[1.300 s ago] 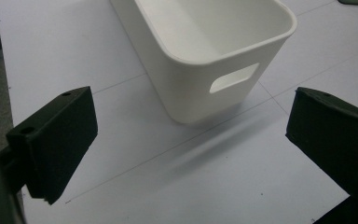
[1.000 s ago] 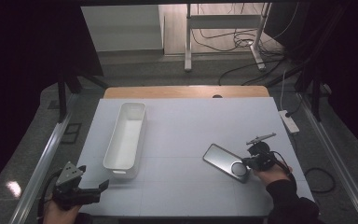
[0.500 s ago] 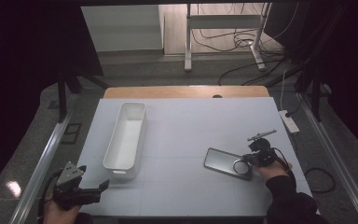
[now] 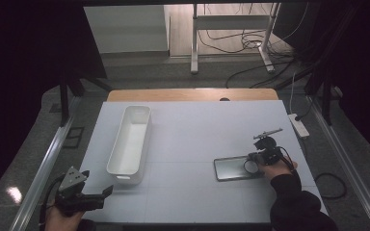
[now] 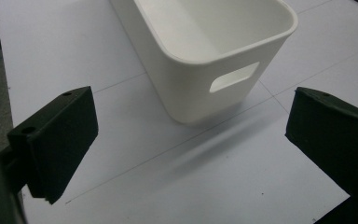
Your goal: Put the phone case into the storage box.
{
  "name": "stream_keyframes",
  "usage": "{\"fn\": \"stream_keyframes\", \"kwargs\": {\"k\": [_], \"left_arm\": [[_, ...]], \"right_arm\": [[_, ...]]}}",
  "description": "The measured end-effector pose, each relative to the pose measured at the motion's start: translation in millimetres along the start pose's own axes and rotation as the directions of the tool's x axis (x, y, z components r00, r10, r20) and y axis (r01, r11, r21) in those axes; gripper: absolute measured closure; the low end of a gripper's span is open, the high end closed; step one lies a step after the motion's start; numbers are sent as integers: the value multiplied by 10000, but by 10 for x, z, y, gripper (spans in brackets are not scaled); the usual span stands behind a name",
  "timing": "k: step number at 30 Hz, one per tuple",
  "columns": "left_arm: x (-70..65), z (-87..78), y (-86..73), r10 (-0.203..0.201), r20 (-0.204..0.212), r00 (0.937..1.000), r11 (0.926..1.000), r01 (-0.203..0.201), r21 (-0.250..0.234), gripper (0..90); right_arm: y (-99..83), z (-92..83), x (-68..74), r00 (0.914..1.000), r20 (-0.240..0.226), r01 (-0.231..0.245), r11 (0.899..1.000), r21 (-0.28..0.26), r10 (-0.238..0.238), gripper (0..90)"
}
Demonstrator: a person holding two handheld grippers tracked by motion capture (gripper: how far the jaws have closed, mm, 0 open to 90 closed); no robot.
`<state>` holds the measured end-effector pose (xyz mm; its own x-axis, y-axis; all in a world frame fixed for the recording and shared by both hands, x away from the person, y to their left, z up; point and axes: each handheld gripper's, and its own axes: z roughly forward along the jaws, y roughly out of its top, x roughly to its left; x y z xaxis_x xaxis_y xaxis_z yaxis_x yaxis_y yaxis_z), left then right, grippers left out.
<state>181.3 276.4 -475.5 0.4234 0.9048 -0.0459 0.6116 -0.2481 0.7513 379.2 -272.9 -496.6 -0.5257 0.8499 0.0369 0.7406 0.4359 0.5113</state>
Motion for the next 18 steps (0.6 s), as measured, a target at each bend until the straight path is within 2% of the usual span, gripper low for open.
{"fn": "stream_keyframes", "kwargs": {"k": [18], "left_arm": [[5, 3, 2, -30, -3, 10000, 10000, 30, 20, 30]], "right_arm": [[210, 153, -8, 10000, -8, -53, 9997, -233, 53, 900]]}}
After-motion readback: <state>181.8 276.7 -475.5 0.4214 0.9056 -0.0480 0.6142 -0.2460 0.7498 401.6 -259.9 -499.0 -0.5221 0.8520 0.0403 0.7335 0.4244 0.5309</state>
